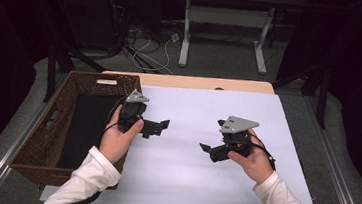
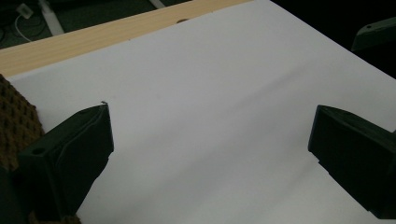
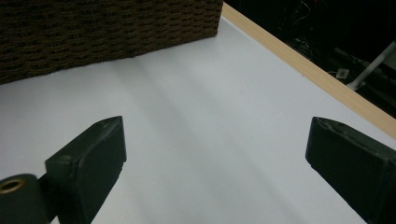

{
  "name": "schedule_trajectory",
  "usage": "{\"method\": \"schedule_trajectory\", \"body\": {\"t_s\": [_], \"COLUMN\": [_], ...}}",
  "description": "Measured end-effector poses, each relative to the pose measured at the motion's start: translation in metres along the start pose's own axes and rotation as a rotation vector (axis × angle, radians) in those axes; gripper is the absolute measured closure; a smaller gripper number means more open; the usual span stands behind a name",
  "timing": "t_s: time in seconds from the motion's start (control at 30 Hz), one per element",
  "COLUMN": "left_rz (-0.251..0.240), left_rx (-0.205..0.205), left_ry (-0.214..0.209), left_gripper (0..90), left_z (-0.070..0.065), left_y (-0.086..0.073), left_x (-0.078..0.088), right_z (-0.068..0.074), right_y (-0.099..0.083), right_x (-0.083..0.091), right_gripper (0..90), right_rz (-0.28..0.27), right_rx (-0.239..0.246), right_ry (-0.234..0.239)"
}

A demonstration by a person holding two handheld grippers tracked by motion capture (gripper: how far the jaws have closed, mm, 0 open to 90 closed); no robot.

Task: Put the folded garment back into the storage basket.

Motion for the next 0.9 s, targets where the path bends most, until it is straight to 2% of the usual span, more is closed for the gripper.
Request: {"method": "schedule_trajectory", "body": {"t_s": [0.23,0.43,0.63,0.9], "left_rz": [0.015,-0.012,-0.007,-0.009], "left_rx": [-0.022,-0.017,-0.006,-0.015], "left_ry": [-0.015,-0.036,-0.064,-0.093], "left_gripper": [0.2,0.2,0.2,0.2], "left_z": [-0.009,-0.013,-0.017,-0.025], "left_y": [-0.012,-0.025,-0.039,-0.050], "left_x": [-0.010,-0.015,-0.020,-0.023], "right_z": [-0.004,-0.010,-0.013,-0.018], "right_y": [-0.009,-0.022,-0.034,-0.048], "right_x": [0.003,0.004,0.004,0.008], "right_gripper": [3.3,0.4,0.0,0.0], "right_rz": [0.013,0.029,0.043,0.051], "right_rx": [-0.014,-0.043,-0.064,-0.097], "right_ry": [-0.010,-0.038,-0.052,-0.070]}}
Point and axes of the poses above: each handheld gripper's, and its own axes: x roughly backward along the jaws, y roughly out of its top, z roughly to its left, the point moved 2 cm from there along -x, roughly forward along the jaws, and after that the axes turned 8 degrees about -y, right-handed, at the moved point
